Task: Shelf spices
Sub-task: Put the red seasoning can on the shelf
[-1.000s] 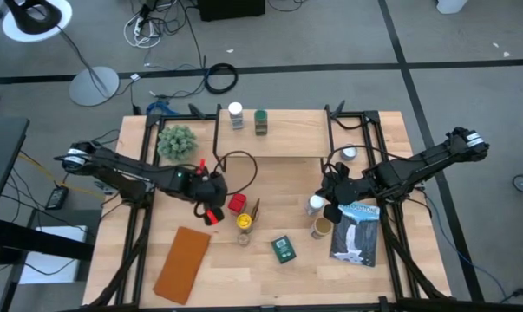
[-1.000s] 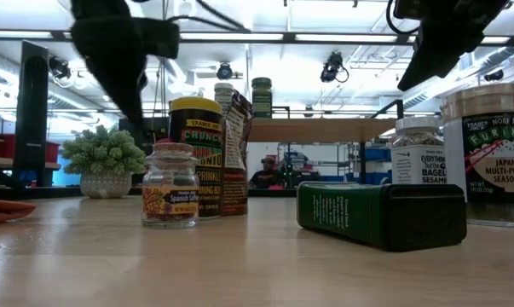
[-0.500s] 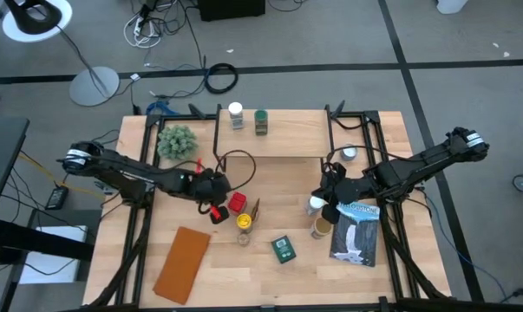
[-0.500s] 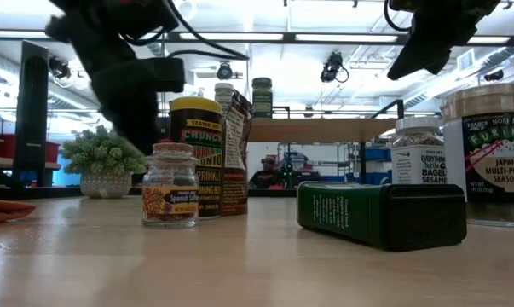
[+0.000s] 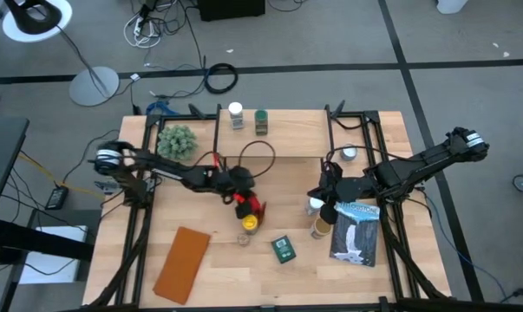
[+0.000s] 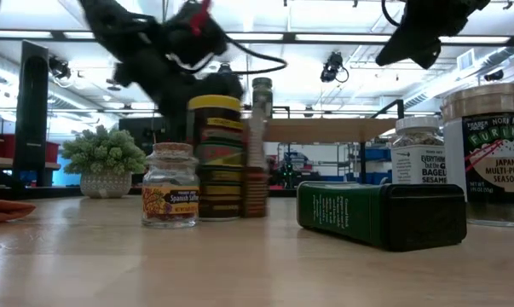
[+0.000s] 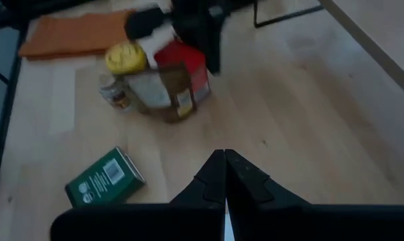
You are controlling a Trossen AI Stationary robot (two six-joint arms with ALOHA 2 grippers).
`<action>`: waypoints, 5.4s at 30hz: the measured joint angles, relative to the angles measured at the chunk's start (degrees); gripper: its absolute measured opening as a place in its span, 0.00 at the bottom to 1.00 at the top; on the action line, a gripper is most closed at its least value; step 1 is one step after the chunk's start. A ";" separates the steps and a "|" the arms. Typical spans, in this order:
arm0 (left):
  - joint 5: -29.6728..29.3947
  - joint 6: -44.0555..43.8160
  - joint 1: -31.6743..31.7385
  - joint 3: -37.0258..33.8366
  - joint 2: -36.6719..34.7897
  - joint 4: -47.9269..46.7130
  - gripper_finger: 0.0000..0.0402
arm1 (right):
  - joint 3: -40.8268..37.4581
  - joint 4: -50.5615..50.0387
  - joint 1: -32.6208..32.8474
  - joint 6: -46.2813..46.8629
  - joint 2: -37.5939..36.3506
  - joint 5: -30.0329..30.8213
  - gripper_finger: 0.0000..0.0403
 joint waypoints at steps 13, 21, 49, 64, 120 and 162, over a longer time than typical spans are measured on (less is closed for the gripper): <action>-0.85 12.42 1.20 22.56 12.71 -6.25 0.00 | 0.00 3.02 0.00 -1.36 -0.01 0.00 0.01; -1.83 14.33 2.89 28.65 9.94 -20.93 0.00 | 0.00 3.35 0.00 -1.12 0.00 -0.02 0.01; -2.45 4.30 -4.38 -3.22 -21.30 -11.37 0.00 | 0.02 11.30 -0.33 4.11 7.66 -1.26 0.00; -6.64 -1.17 -4.44 -25.18 -39.16 3.64 0.01 | 26.47 -1.33 -8.36 -19.47 28.15 -12.61 0.00; -6.58 -0.75 -4.51 -26.26 -37.50 4.57 0.01 | 55.95 -21.69 -13.35 -47.01 60.10 -19.34 0.73; -6.49 -0.75 -4.51 -26.26 -37.50 4.61 0.01 | 51.87 -16.47 -14.76 -43.56 59.95 -24.43 0.71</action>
